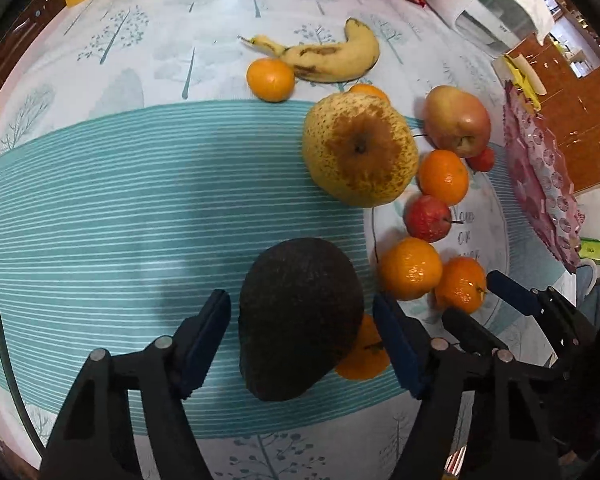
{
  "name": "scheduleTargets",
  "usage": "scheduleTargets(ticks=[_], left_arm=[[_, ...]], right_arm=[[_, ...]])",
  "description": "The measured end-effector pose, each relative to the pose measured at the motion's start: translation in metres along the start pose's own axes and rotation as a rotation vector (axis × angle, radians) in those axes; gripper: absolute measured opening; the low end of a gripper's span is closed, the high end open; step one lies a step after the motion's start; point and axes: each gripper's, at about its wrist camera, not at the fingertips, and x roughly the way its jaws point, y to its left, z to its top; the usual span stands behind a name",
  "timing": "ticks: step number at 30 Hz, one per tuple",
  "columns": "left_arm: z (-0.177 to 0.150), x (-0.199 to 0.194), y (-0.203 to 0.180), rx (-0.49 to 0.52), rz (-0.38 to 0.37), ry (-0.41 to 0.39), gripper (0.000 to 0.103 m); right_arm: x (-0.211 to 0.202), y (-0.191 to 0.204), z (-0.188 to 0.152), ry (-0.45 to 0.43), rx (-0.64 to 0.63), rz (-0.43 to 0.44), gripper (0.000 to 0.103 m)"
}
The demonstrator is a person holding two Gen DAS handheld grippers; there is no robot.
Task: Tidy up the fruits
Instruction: 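Grasp the avocado with the left tool while the right tool grasps a mandarin, then carry avocado and mandarin into the pink bowl and release both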
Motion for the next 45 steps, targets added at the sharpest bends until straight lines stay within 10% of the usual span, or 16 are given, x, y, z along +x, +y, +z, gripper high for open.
scheduleTargets(ticks=[10,30,45], left_arm=[[0.000,0.008,0.001,-0.002,0.022,0.009,0.057],[0.002,-0.037,-0.023,0.056,0.129,-0.051,0.056],[0.052,-0.117,-0.216,0.348,0.015,-0.276,0.056]], right_arm=[[0.008,0.003,-0.001,0.016,-0.014,0.024,0.046],[-0.027,-0.008,0.000,-0.042,-0.001,0.030,0.044],[-0.156,-0.123,0.029,-0.278,0.094,-0.128,0.044]])
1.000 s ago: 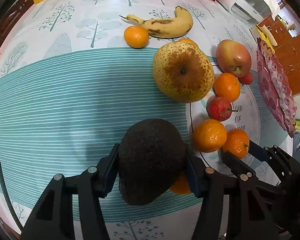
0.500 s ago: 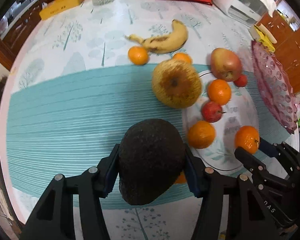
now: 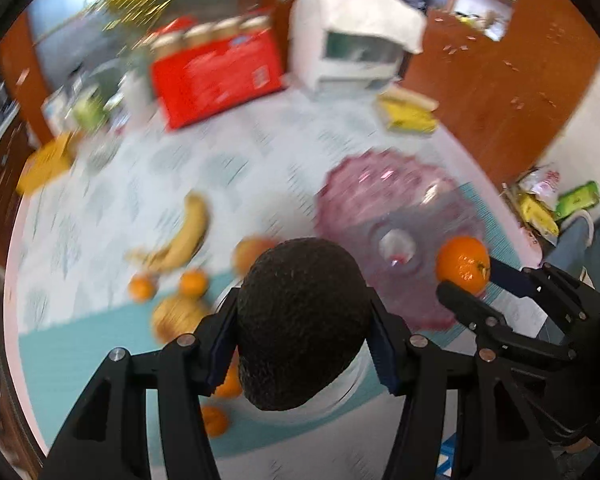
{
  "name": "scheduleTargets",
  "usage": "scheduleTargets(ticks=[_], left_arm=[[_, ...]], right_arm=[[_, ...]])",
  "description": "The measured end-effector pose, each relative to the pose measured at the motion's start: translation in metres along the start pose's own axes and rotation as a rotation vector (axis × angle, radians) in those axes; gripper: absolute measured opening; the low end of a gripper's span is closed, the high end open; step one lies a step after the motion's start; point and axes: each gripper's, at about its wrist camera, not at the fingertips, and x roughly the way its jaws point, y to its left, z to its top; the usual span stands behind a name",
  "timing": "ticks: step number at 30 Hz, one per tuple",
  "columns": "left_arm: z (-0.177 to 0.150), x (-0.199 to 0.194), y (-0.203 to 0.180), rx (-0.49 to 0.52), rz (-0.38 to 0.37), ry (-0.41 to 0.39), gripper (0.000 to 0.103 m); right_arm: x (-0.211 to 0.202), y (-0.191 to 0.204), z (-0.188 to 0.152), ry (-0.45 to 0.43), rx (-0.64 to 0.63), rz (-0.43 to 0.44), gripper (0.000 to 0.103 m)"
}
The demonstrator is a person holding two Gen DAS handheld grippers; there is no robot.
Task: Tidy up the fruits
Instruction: 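Carry avocado and mandarin into the pink bowl and release both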
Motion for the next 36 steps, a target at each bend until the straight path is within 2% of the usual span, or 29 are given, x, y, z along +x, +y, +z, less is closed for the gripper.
scheduleTargets(ticks=[2,5,10,13,20,24,29,31,33,36], left_arm=[[0.018,0.009,-0.023,0.030,0.004,-0.025,0.056],[0.043,0.038,-0.052,0.050,0.014,-0.018,0.056],[0.060,0.097,-0.090,0.087,0.059,0.017,0.056],[0.061,0.140,-0.104,0.091,0.088,0.068,0.056],[0.046,0.208,-0.112,0.106,0.149,0.175,0.056],[0.038,0.225,-0.110,0.112,0.166,0.214,0.057],[0.037,0.230,-0.114,0.136,0.150,0.215,0.058],[0.037,0.228,-0.112,0.143,0.143,0.210,0.074],[0.037,0.224,-0.110,0.141,0.142,0.197,0.085],[0.040,0.216,-0.108,0.141,0.154,0.177,0.088]], right_arm=[[-0.002,-0.021,0.008,-0.011,0.011,-0.021,0.044],[0.002,-0.055,0.017,-0.007,0.008,-0.085,0.045],[0.037,-0.105,0.024,0.057,0.027,-0.143,0.045],[0.068,-0.129,0.019,0.121,0.043,-0.159,0.045],[0.117,-0.139,-0.005,0.229,0.024,-0.131,0.045],[0.136,-0.129,-0.012,0.265,-0.016,-0.100,0.045],[0.153,-0.121,-0.017,0.296,-0.037,-0.069,0.046],[0.157,-0.121,-0.020,0.303,-0.035,-0.053,0.046],[0.158,-0.120,-0.020,0.307,-0.042,-0.043,0.047],[0.154,-0.121,-0.020,0.303,-0.025,-0.018,0.048]])
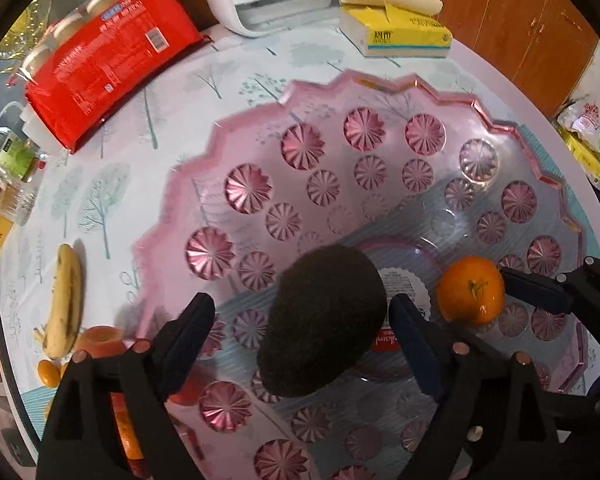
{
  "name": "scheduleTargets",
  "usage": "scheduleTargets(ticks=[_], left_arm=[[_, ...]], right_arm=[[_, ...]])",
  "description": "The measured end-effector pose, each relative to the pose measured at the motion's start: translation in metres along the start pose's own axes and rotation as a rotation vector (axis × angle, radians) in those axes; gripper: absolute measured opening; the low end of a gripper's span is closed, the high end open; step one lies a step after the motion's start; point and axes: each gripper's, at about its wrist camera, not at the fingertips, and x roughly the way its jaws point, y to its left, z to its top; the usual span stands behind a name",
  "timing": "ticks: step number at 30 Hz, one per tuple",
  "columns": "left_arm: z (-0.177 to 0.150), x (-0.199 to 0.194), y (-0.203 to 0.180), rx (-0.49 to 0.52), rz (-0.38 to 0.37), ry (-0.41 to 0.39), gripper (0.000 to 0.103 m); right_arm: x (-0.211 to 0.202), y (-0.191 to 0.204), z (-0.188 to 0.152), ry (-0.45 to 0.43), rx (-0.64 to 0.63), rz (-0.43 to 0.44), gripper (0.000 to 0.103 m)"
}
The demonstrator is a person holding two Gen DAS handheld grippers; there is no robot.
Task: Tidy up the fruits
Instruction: 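Carry avocado and mandarin into the pink bowl and release both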
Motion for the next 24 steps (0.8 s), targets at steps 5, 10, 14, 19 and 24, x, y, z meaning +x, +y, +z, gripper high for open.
scheduleTargets(ticks=[5,10,14,19,24], left_arm=[[-0.004,-0.018,0.006,-0.022,-0.019,-0.015,0.089],[-0.009,-0.035,0.010,-0.018,-0.010,-0.039,0.089],[-0.016,-0.049,0.012,-0.026,-0.013,-0.049,0.089],[-0.025,-0.065,0.016,-0.041,-0.027,-0.052,0.089],[-0.035,-0.079,0.016,-0.043,-0.023,-0.062,0.089]], right_arm=[[-0.012,-0.005,0.002,-0.021,0.026,0.020,0.048],[-0.022,-0.005,0.001,-0.022,0.054,0.044,0.049],[-0.032,-0.005,-0.003,-0.030,0.071,0.055,0.049],[-0.047,-0.001,-0.013,-0.051,0.093,0.070,0.049],[-0.059,0.001,-0.024,-0.061,0.129,0.068,0.049]])
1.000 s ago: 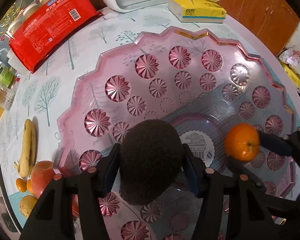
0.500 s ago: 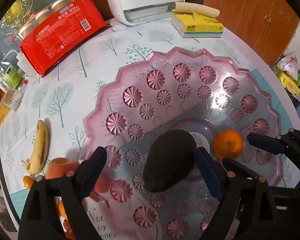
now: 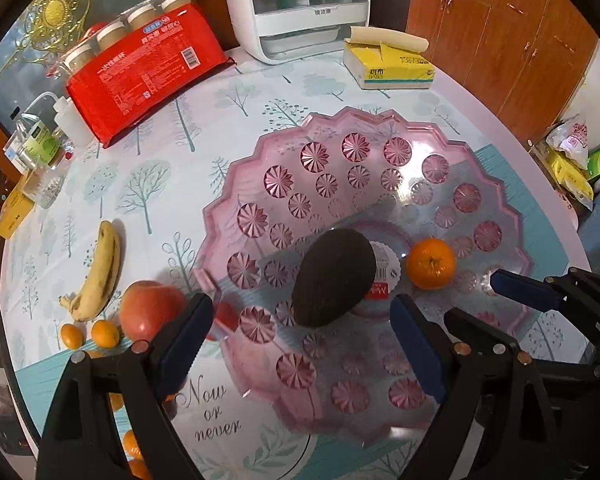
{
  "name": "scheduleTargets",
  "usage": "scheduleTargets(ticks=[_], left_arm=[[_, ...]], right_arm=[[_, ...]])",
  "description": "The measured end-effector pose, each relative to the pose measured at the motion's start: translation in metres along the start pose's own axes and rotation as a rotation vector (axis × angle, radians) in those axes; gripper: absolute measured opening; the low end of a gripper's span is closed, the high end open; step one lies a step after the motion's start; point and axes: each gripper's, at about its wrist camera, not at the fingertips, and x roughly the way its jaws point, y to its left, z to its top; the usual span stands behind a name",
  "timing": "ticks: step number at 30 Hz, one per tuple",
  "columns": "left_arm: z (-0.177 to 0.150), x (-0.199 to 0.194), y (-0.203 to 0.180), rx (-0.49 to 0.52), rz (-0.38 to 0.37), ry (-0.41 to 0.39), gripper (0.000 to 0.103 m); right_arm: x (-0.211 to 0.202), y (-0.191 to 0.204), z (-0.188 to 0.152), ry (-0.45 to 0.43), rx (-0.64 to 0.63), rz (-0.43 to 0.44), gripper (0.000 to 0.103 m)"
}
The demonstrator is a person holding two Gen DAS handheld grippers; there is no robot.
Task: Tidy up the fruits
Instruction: 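Carry avocado and mandarin into the pink bowl and release both, then grasp a mandarin with the left tool while the right tool grasps another mandarin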
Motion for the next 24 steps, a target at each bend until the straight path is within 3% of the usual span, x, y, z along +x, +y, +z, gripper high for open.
scheduleTargets(ticks=[13,24], left_arm=[[-0.030,-0.054,0.019,-0.012,0.012,-0.038,0.089],[-0.056,-0.114,0.065,-0.051,0.055,-0.135,0.090]], right_arm=[[-0.044,0.011,-0.018,-0.062,0.074,-0.024,0.049],[-0.096,0.056,-0.012,-0.165,0.056,-0.014,0.049]])
